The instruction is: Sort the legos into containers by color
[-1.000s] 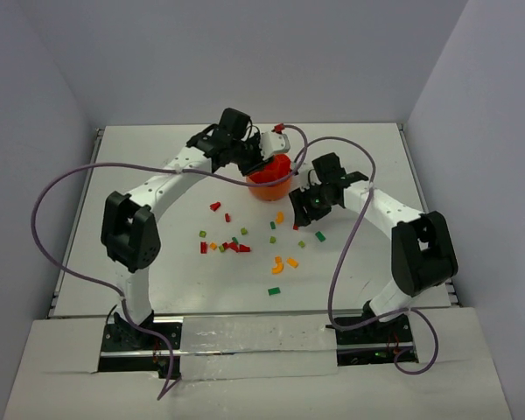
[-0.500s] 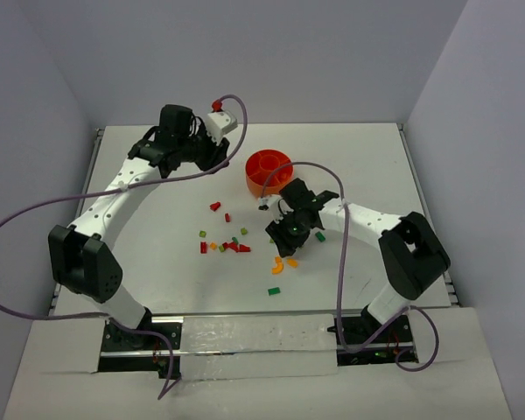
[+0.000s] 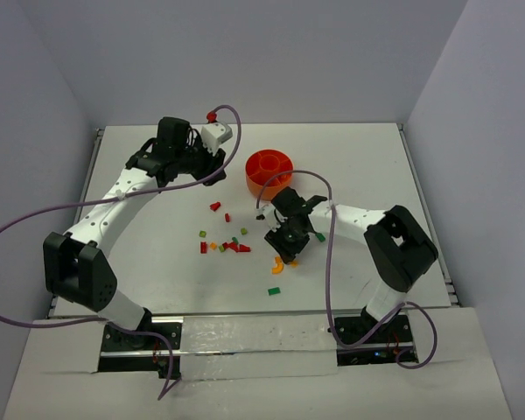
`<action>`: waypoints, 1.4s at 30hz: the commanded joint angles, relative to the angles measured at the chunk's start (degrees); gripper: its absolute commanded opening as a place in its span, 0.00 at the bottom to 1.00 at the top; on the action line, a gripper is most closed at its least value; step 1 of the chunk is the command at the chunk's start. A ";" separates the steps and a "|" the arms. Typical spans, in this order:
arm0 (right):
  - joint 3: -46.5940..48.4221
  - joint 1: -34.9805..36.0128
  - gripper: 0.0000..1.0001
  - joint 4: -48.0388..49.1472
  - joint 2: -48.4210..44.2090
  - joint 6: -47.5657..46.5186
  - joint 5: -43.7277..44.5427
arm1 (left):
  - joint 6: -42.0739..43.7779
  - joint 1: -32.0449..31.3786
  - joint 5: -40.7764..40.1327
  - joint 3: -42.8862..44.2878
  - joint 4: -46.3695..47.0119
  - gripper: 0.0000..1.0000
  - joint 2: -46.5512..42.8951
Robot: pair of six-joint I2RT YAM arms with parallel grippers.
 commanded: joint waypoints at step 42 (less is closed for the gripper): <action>14.73 -10.84 0.00 2.50 -7.09 3.52 2.02 | 4.15 0.62 0.56 -8.80 7.08 0.45 -4.07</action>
